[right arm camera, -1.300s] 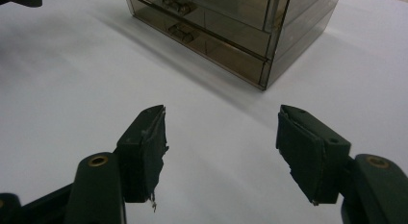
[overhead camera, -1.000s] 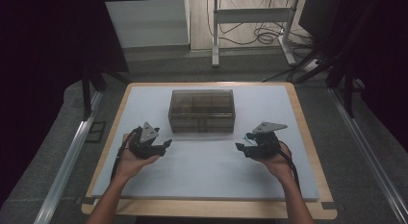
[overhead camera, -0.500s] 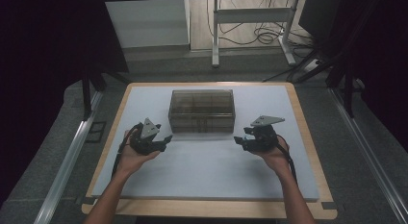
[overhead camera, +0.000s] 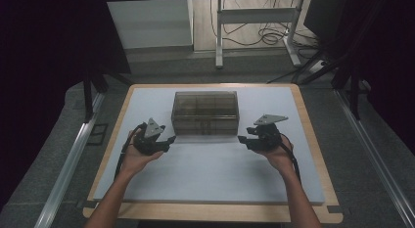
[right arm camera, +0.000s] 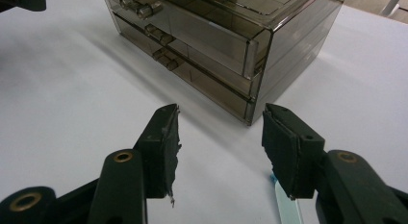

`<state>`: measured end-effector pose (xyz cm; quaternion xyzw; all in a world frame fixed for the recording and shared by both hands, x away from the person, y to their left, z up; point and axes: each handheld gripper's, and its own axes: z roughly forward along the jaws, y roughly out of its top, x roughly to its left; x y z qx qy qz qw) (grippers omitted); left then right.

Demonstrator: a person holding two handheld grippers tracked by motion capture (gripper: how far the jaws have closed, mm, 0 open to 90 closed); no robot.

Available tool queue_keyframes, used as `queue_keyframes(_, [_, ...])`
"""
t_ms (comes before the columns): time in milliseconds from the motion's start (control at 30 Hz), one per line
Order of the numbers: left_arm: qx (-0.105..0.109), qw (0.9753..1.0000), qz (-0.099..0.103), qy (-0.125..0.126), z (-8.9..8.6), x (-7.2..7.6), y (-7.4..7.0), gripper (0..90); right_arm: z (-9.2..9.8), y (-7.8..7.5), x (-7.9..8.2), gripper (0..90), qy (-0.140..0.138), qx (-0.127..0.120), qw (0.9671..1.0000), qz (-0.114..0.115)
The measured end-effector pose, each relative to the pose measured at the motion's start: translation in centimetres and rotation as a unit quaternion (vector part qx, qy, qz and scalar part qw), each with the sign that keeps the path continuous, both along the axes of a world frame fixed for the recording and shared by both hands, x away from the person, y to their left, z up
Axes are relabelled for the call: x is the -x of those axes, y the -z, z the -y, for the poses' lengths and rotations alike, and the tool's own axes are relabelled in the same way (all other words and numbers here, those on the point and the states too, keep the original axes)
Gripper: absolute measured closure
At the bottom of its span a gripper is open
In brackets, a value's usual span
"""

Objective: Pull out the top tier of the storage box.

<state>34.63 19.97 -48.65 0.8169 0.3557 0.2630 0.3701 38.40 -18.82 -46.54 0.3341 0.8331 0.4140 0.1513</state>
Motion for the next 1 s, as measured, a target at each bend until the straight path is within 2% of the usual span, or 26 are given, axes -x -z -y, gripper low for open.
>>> queue_keyframes(1000, [-0.003, 1.0, 0.005, 0.005, 0.1, -1.2, 0.1, 49.4, -1.1, -0.1, -1.7, 48.4, -0.005, 0.011, 0.9999, 0.001])
